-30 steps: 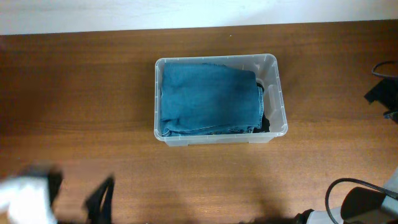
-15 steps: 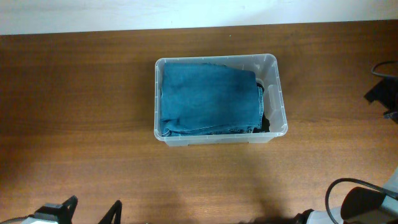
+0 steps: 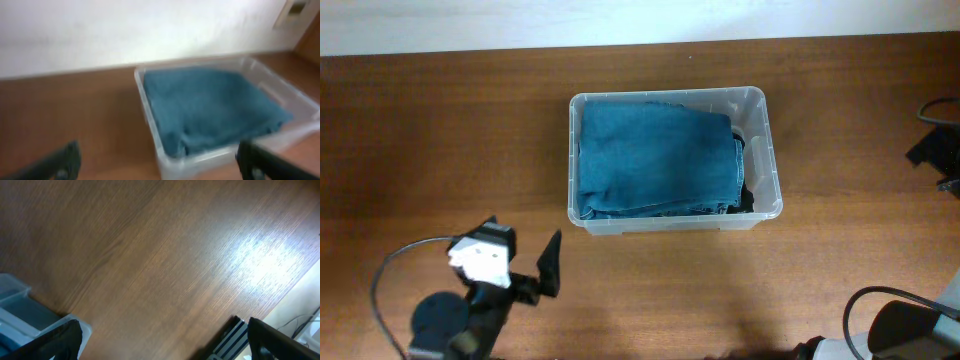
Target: Pack container
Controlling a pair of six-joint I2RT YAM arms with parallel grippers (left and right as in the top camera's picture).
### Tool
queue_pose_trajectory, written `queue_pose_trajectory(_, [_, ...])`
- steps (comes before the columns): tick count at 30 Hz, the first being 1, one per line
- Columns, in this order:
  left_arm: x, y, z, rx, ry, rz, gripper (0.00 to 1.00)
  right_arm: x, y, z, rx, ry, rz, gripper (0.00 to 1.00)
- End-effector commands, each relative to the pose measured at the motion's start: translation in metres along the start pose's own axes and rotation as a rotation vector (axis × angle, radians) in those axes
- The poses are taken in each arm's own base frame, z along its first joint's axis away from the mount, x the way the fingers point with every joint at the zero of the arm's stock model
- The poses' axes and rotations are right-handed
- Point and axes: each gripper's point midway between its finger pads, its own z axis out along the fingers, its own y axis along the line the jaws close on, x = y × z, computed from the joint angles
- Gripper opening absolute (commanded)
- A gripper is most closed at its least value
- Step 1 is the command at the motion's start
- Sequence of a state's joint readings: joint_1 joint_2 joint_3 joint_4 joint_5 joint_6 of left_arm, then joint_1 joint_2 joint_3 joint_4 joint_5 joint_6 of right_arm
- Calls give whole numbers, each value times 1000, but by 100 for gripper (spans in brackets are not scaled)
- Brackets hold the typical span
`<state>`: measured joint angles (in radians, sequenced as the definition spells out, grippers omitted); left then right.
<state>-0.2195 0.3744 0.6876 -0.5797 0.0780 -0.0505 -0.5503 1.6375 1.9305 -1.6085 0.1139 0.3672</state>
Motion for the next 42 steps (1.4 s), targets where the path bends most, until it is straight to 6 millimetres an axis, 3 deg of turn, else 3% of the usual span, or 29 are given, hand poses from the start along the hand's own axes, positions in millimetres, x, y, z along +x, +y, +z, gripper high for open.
queue_pose_trajectory(1, [25,0,21,17,-2,76,99,-1,-3,-2,4,-11,19,99])
queue_pose_trajectory(5, [52,14,32,-29,-20,101,99,-1,-3,-2,4,-11,19,98])
queue_pose_trajectory(10, [61,19,26,-50,-130,108,99,-1,-3,-2,4,-11,19,99])
queue_pose_trajectory(23, [20,38,10,-152,-482,151,99,-1,-3,-2,4,-11,19,99])
queue_pose_trajectory(25, [21,40,11,-159,-504,155,99,-1,-3,-2,4,-11,19,99])
queue_pose_trajectory(36, [61,50,31,-183,-397,130,99,-1,-3,-2,4,-11,19,98])
queue_pose_trajectory(41, [109,54,46,-180,-192,95,99,-1,-3,-2,4,-11,19,99])
queue_pose_trajectory(42, [109,54,46,-178,-191,96,99,-1,-3,-2,4,-11,19,99])
